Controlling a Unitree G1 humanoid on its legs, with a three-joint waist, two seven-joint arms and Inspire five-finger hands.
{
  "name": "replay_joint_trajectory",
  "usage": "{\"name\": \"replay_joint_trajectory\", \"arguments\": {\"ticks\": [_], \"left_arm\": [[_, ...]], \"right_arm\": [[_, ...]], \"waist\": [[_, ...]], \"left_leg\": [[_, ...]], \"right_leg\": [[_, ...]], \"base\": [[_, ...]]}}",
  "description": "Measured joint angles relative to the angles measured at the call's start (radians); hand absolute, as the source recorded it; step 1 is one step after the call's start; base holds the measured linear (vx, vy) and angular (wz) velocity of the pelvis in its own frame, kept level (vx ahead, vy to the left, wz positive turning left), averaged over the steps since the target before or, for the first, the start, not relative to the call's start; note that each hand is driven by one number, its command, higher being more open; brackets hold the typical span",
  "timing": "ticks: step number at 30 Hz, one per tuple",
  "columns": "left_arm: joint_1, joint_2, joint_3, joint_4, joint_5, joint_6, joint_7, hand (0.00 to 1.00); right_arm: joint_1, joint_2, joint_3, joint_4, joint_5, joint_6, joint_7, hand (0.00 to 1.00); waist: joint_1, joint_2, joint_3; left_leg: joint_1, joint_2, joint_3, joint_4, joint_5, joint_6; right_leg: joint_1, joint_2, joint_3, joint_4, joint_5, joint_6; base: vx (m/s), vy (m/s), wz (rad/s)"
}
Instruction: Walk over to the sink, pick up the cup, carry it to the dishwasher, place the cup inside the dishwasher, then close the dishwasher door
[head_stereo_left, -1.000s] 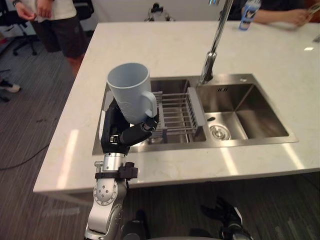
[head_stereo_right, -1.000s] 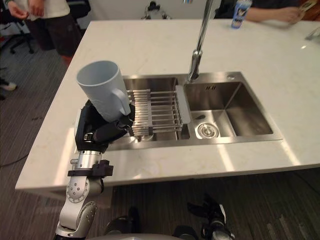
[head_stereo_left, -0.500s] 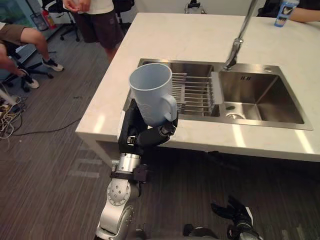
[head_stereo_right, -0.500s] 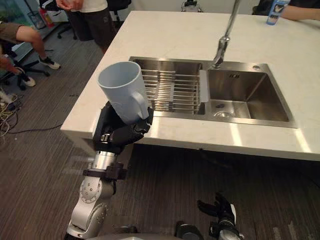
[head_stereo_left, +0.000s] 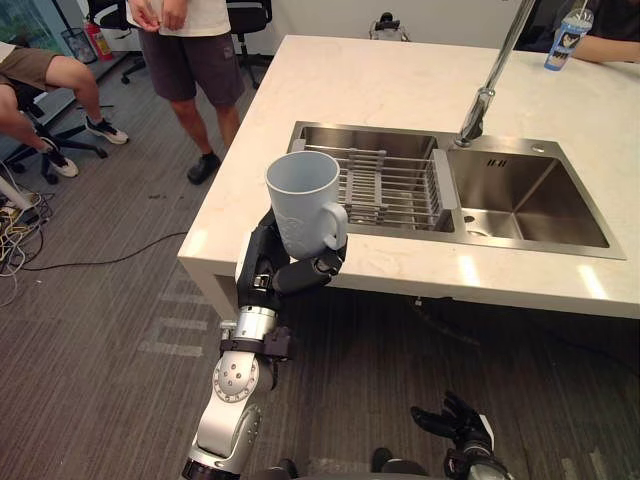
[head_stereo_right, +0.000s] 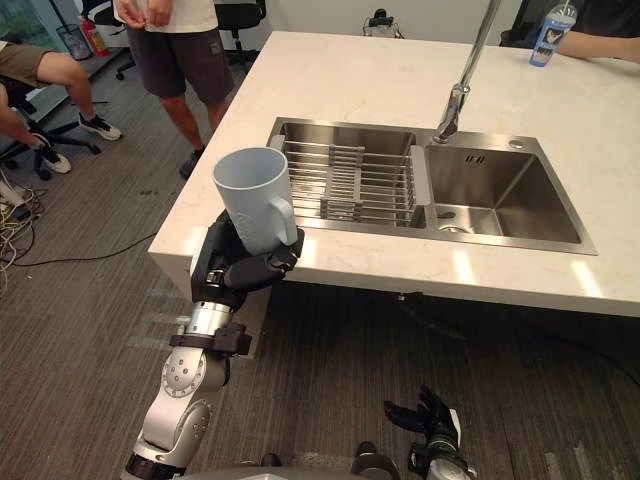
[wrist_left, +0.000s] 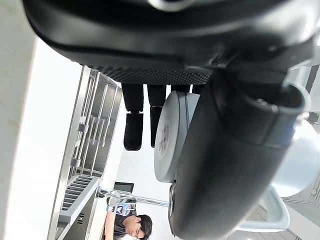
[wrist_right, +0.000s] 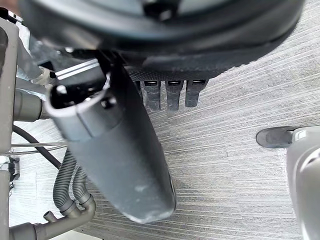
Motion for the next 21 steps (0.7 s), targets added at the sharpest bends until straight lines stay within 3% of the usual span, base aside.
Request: {"name": "replay_joint_trajectory", "arguments": {"ticks": [3,8,9,10,12,14,15,16,17,18,19,20,21], "left_arm": [[0.024,-0.003,0.022,0.000,0.000,0.000,0.009,0.30],[0.098,-0.042,0.048,-0.062,-0.001,0.002,0.020,0.30],[0.112,-0.047,0.050,-0.092,-0.001,0.002,0.021,0.30],[0.113,-0.048,0.050,-0.104,-0.002,0.002,0.021,0.30],[0.112,-0.059,0.065,-0.122,-0.002,0.000,0.021,0.30],[0.112,-0.061,0.087,-0.123,-0.002,0.000,0.022,0.30],[0.112,-0.057,0.102,-0.123,-0.002,-0.001,0.021,0.30],[0.118,-0.063,0.122,-0.123,-0.005,-0.002,0.019,0.30],[0.125,-0.070,0.126,-0.123,-0.012,-0.002,0.016,0.30],[0.142,-0.076,0.131,-0.122,-0.025,-0.001,0.014,0.30],[0.149,-0.079,0.132,-0.122,-0.025,-0.001,0.014,0.30],[0.157,-0.076,0.137,-0.121,-0.025,-0.001,0.012,0.30],[0.157,-0.073,0.145,-0.121,-0.025,0.000,0.011,0.30]], "right_arm": [[0.024,-0.001,0.004,0.000,-0.001,0.002,-0.004,0.90],[0.027,0.004,0.051,-0.076,0.000,0.003,-0.020,0.90],[0.025,0.008,0.048,-0.109,-0.001,0.002,-0.026,0.90],[0.024,0.008,0.046,-0.118,-0.001,-0.002,-0.032,0.90],[-0.001,-0.022,0.038,-0.105,-0.002,-0.008,-0.045,0.90],[-0.010,-0.044,0.029,-0.102,-0.003,-0.009,-0.053,0.90],[-0.015,-0.042,0.019,-0.101,-0.003,-0.009,-0.055,0.90],[-0.033,-0.070,0.004,-0.099,-0.003,-0.008,-0.058,0.90],[-0.042,-0.080,-0.004,-0.097,-0.003,-0.007,-0.058,0.90],[-0.055,-0.091,-0.009,-0.085,-0.005,-0.003,-0.058,0.90],[-0.061,-0.091,-0.012,-0.085,-0.009,0.000,-0.058,0.90],[-0.077,-0.091,-0.013,-0.085,-0.028,0.001,-0.057,0.90],[-0.094,-0.084,-0.009,-0.085,-0.041,0.003,-0.055,0.90]], "waist": [[0.010,-0.011,-0.007],[0.054,-0.009,-0.008],[0.058,-0.009,-0.008],[0.058,-0.009,-0.007],[0.057,-0.006,-0.009],[0.043,-0.008,-0.009],[0.034,-0.019,-0.011],[0.033,0.012,-0.018],[0.031,0.017,-0.014],[0.031,0.021,-0.013],[0.033,0.022,-0.012],[0.030,0.017,-0.008],[0.022,0.011,-0.003]], "left_leg": [[-0.023,-0.016,-0.044,0.007,0.010,-0.001],[-0.110,-0.020,-0.186,0.007,0.053,-0.020],[-0.137,-0.002,-0.151,0.005,0.045,0.008],[-0.145,0.016,-0.104,0.000,0.044,0.010],[-0.167,0.085,0.126,0.008,0.035,0.046],[-0.164,0.109,0.293,0.007,0.017,0.080],[-0.168,0.111,0.362,0.023,0.017,0.081],[-0.199,0.127,0.417,0.063,0.045,0.070],[-0.208,0.120,0.400,0.070,0.067,0.059],[-0.212,0.087,0.357,0.089,0.084,0.054],[-0.210,0.069,0.336,0.100,0.070,0.059],[-0.195,0.028,0.291,0.118,0.039,0.075],[-0.182,-0.004,0.250,0.131,0.015,0.092]], "right_leg": [[-0.001,-0.015,0.017,0.015,-0.044,0.035],[0.004,-0.025,-0.153,0.014,-0.041,0.043],[0.014,-0.035,-0.225,0.014,-0.041,0.043],[0.023,-0.042,-0.265,0.014,-0.041,0.042],[0.077,-0.072,-0.428,0.014,-0.043,0.041],[0.136,-0.105,-0.558,-0.002,-0.042,0.040],[0.165,-0.124,-0.615,-0.023,-0.043,0.041],[0.188,-0.139,-0.694,-0.015,-0.048,0.050],[0.199,-0.149,-0.721,0.003,-0.050,0.052],[0.225,-0.190,-0.746,0.063,-0.055,0.055],[0.232,-0.219,-0.751,0.118,-0.056,0.055],[0.221,-0.299,-0.737,0.277,-0.045,0.038],[0.192,-0.354,-0.679,0.420,-0.007,-0.030]], "base": [[-0.06,-0.039,0.52],[-0.06,-0.086,0.96],[-0.05,-0.026,1.34],[-0.05,-0.014,1.92],[-0.03,0.033,2.07],[0.03,0.112,2.14],[0.08,0.219,2.61],[0.06,0.146,1.99],[0.14,0.268,1.89],[0.12,0.224,1.25],[0.19,0.358,1.46],[0.18,0.329,1.29],[0.24,0.369,1.64]]}}
